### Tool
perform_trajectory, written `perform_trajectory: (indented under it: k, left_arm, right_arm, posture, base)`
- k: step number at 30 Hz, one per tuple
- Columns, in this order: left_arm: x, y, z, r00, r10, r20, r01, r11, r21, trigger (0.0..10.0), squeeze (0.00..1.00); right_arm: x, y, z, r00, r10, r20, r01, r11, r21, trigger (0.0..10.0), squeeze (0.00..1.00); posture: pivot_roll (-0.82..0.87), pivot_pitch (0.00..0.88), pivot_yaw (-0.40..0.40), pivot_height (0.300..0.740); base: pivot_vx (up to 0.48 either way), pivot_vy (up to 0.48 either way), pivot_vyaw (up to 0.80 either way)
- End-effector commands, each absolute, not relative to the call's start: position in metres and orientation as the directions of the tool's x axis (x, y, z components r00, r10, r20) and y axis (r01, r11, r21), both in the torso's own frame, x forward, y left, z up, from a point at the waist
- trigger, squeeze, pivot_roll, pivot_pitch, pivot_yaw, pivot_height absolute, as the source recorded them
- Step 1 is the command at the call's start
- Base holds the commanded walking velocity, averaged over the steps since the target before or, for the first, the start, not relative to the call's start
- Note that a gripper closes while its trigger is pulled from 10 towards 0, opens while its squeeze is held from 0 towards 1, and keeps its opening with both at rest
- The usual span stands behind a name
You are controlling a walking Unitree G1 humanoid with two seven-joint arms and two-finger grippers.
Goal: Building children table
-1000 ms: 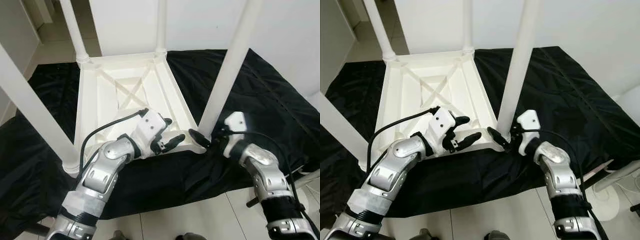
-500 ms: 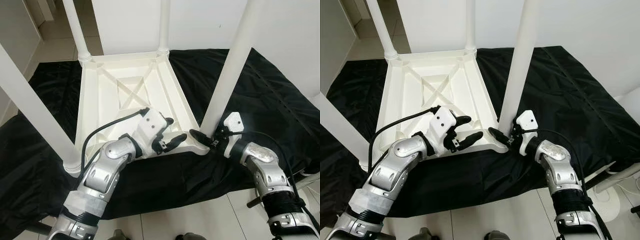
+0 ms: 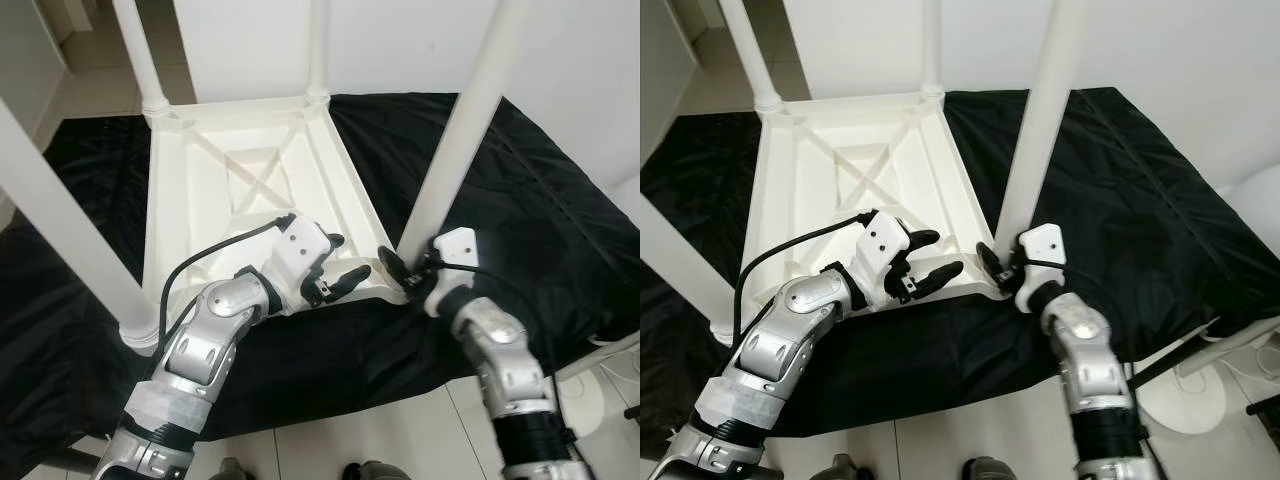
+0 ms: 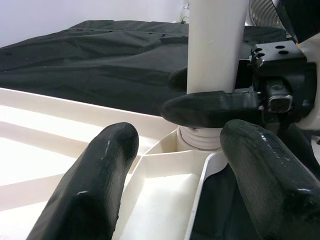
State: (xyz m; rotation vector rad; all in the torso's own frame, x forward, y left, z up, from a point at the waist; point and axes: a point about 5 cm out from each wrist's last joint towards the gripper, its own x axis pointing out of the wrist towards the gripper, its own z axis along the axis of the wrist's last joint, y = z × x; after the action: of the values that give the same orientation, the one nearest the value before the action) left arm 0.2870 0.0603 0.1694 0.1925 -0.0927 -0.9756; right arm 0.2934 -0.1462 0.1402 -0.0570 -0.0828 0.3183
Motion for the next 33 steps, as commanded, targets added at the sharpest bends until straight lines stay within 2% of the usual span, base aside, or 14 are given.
perform_trajectory:
  k: [1,4,6,15,16,17,26,29,33]
  left_arm:
    - [0.289,0.064,0.17,0.61,-0.793,-0.008,0.776,0.595,0.208,10.0,0.0]
    - [0.289,0.065,0.17,0.61,-0.792,-0.009,0.776,0.595,0.208,10.0,0.0]
    - [0.29,0.066,0.17,0.611,-0.791,-0.012,0.775,0.596,0.211,10.0,0.0]
    - [0.289,0.065,0.17,0.607,-0.795,-0.013,0.778,0.591,0.21,10.0,0.0]
    - [0.289,0.065,0.17,0.605,-0.796,-0.012,0.78,0.589,0.209,10.0,0.0]
    - [0.289,0.064,0.17,0.603,-0.798,-0.012,0.782,0.588,0.209,10.0,0.0]
    - [0.29,0.066,0.171,0.604,-0.797,-0.014,0.781,0.589,0.209,10.0,0.0]
    - [0.289,0.067,0.171,0.606,-0.795,-0.015,0.78,0.59,0.209,10.0,0.0]
    - [0.29,0.067,0.171,0.606,-0.795,-0.015,0.78,0.59,0.209,10.0,0.0]
  right_arm:
    - [0.289,-0.143,0.132,0.987,0.156,0.049,-0.155,0.987,-0.033,10.0,0.0]
    - [0.288,-0.141,0.133,0.991,0.119,0.061,-0.118,0.993,-0.021,10.0,0.0]
    - [0.288,-0.135,0.135,0.997,0.036,0.075,-0.038,0.999,0.031,10.0,0.0]
    - [0.285,-0.126,0.137,0.997,0.027,0.066,-0.032,0.997,0.074,10.0,0.0]
    - [0.285,-0.127,0.137,0.997,0.039,0.065,-0.043,0.996,0.074,10.0,0.71]
    - [0.284,-0.129,0.139,0.996,0.051,0.076,-0.058,0.995,0.083,10.0,1.0]
    - [0.279,-0.144,0.142,0.986,0.117,0.118,-0.128,0.988,0.089,10.0,1.0]
    - [0.277,-0.159,0.141,0.978,0.177,0.115,-0.183,0.982,0.045,10.0,1.0]
    - [0.276,-0.165,0.141,0.972,0.21,0.109,-0.214,0.976,0.027,10.0,1.0]
  posture:
    - [-0.1,0.083,0.011,0.74]
    - [-0.1,0.083,0.011,0.74]
    - [-0.1,0.086,0.014,0.74]
    - [-0.1,0.088,0.021,0.74]
    - [-0.11,0.089,0.021,0.74]
    - [-0.11,0.09,0.02,0.74]
    - [-0.11,0.092,0.017,0.74]
    - [-0.11,0.092,0.015,0.74]
    - [-0.11,0.091,0.014,0.74]
  base:
    - [0.0,0.0,0.0]
    - [0.0,0.0,0.0]
    - [0.0,0.0,0.0]
    - [0.0,0.0,0.0]
    - [0.0,0.0,0.0]
    - [0.0,0.0,0.0]
    - [0.0,0.0,0.0]
    - [0.0,0.0,0.0]
    - [0.0,0.0,0.0]
